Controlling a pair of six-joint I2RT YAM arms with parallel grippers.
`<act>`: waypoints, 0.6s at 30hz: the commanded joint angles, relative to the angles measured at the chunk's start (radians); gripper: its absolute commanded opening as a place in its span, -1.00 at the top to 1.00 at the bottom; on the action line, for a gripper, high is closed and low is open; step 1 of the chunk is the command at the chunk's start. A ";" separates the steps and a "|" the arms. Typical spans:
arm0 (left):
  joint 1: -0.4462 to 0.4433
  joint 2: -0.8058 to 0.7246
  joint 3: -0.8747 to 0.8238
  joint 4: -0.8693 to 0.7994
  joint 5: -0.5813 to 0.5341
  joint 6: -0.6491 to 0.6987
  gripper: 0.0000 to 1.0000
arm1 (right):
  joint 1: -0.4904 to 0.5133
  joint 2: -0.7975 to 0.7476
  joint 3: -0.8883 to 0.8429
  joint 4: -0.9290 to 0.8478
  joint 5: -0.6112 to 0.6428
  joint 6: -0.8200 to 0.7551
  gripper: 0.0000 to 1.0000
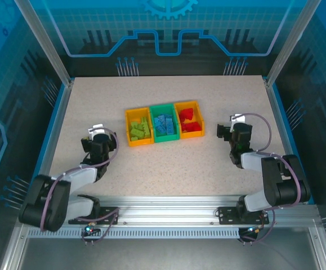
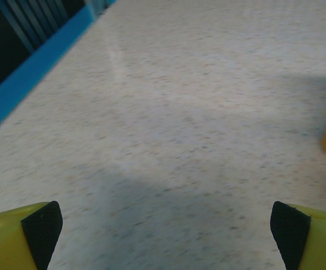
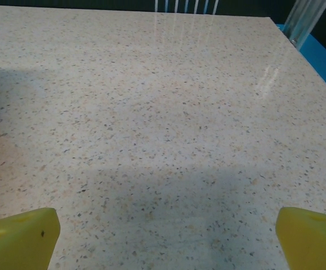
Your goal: Sort the legos into containers by color
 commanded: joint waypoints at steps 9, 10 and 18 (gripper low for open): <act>0.100 0.269 0.025 0.449 0.341 0.081 -0.98 | -0.002 0.046 -0.017 0.116 -0.097 -0.037 -1.00; 0.101 0.277 0.048 0.419 0.336 0.083 -0.97 | -0.003 0.048 -0.019 0.123 -0.097 -0.038 -1.00; 0.120 0.270 0.093 0.322 0.345 0.057 -0.98 | -0.002 0.047 -0.017 0.118 -0.097 -0.039 -1.00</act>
